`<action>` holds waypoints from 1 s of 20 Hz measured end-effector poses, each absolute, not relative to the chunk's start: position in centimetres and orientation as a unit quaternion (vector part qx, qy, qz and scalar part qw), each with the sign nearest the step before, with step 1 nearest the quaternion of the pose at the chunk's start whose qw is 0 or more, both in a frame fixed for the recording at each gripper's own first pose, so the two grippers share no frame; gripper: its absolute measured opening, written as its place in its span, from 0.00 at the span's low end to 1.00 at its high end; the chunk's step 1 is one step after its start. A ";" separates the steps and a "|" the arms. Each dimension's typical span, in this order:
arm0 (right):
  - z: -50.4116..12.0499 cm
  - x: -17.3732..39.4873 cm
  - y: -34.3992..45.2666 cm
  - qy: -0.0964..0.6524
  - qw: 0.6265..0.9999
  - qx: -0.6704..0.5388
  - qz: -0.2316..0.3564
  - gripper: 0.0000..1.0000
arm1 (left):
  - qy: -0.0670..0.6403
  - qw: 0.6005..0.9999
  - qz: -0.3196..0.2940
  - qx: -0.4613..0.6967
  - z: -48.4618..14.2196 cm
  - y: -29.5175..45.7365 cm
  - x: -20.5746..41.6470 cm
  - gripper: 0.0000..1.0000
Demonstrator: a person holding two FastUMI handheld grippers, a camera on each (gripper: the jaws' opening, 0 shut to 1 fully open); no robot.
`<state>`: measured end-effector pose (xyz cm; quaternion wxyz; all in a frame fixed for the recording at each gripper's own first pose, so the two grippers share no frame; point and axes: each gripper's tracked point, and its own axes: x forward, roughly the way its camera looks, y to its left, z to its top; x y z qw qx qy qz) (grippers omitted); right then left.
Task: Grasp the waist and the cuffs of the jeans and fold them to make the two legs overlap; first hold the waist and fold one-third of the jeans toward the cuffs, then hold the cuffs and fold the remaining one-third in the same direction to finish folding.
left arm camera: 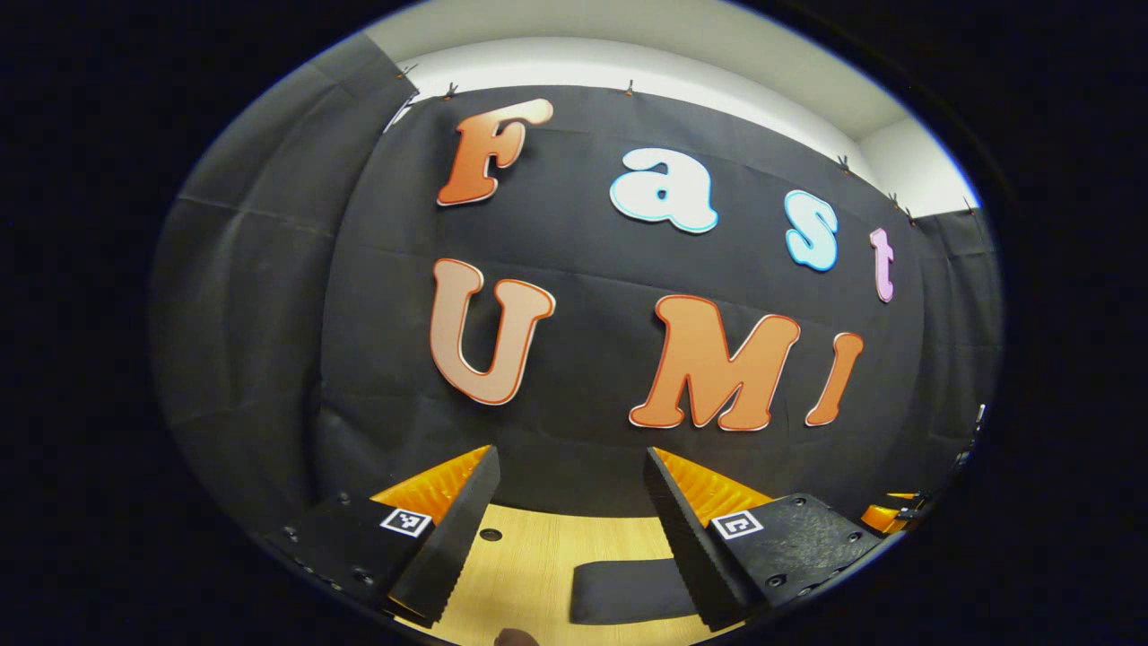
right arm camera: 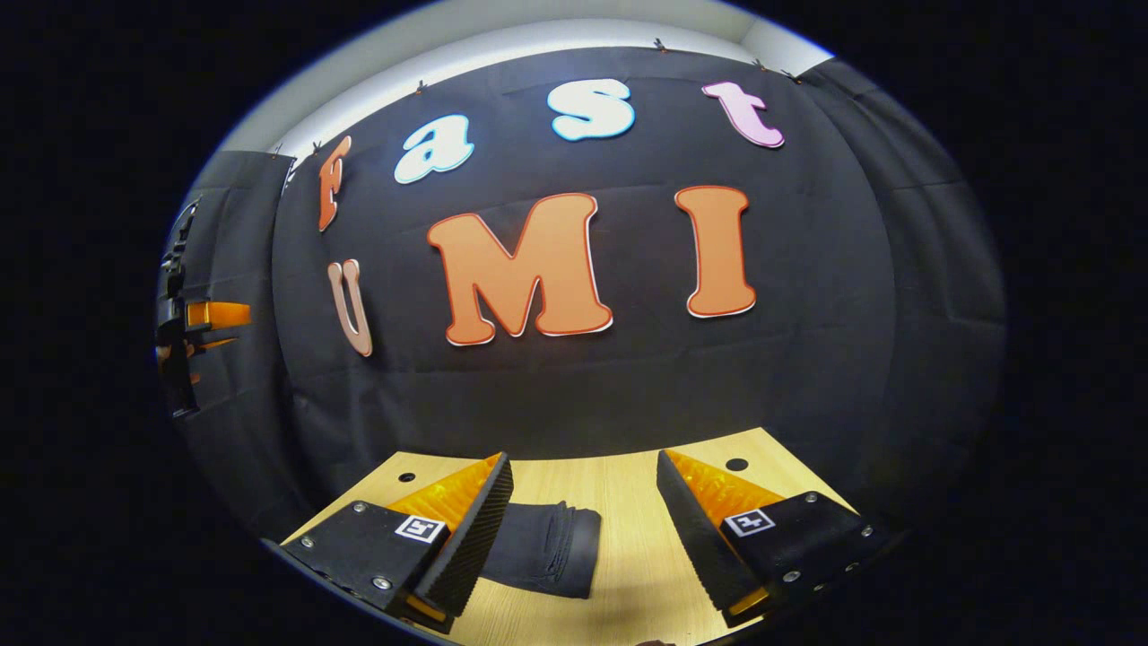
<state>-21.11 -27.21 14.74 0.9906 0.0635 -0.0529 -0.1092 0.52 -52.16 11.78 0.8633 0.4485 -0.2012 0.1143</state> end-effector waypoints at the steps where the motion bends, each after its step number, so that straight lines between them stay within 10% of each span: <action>1: 15.3 -21.2 -27.5 -0.058 0.990 0.065 -0.107 0.97 | -0.208 0.865 0.116 0.443 11.8 -51.7 0.0 0.98; 20: 16.5 -22.0 -28.8 -0.093 0.990 0.072 -0.083 0.97 | -0.254 0.860 0.102 0.430 8.1 -50.8 -4.3 0.98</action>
